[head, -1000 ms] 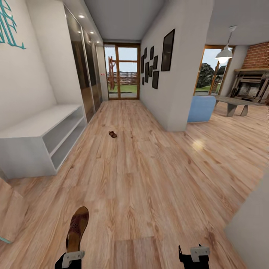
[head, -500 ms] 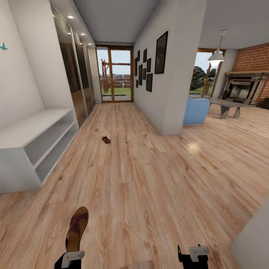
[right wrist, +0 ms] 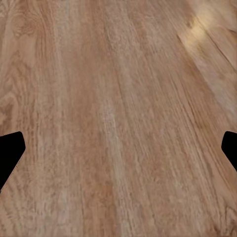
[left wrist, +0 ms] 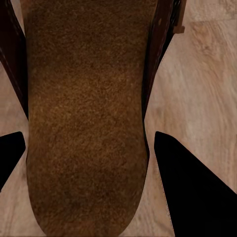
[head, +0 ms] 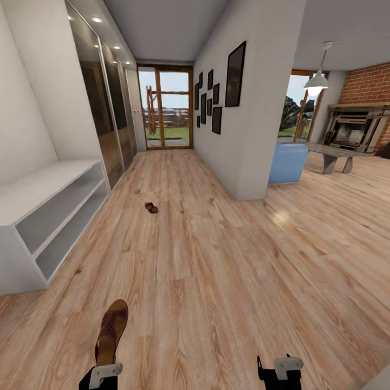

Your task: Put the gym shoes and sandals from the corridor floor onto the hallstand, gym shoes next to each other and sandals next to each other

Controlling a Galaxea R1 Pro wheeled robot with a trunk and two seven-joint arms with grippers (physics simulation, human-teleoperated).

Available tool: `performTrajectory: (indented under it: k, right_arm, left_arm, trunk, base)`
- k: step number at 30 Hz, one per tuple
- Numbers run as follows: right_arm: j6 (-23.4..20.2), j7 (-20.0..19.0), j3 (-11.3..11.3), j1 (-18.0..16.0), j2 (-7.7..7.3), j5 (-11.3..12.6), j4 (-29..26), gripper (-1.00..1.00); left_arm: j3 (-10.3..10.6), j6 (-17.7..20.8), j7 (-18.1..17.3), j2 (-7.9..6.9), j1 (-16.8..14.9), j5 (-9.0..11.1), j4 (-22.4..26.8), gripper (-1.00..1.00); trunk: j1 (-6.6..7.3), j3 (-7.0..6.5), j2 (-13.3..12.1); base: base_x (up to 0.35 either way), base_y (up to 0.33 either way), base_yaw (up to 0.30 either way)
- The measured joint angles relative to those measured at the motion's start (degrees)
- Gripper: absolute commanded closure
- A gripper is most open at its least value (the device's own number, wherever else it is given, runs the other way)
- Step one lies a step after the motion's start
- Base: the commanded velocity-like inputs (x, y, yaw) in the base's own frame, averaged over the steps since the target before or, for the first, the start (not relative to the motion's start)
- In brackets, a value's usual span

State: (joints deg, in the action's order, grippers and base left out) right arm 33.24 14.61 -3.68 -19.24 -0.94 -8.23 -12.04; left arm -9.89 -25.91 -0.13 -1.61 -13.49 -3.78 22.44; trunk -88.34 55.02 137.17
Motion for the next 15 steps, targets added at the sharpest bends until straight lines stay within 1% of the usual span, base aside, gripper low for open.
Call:
performTrajectory:
  k: [8, 15]
  right_arm:
    - [0.0, -0.06, 0.06, -0.01, -0.14, 0.01, 0.04, -1.0]
    - [0.0, -0.12, 0.1, 0.0, -0.69, 0.02, 0.09, -1.0]
  left_arm:
    - [0.0, 0.0, 0.02, 0.0, 0.0, 0.0, -0.01, 1.0]
    - [0.0, 0.0, 0.02, 0.0, 0.0, 0.0, -0.07, 1.0]
  trunk:
    - [0.0, 0.0, 0.0]
    - [0.0, 0.0, 0.0]
  base:
    - [0.337, 0.0, 0.0]
    - [0.338, 0.0, 0.0]
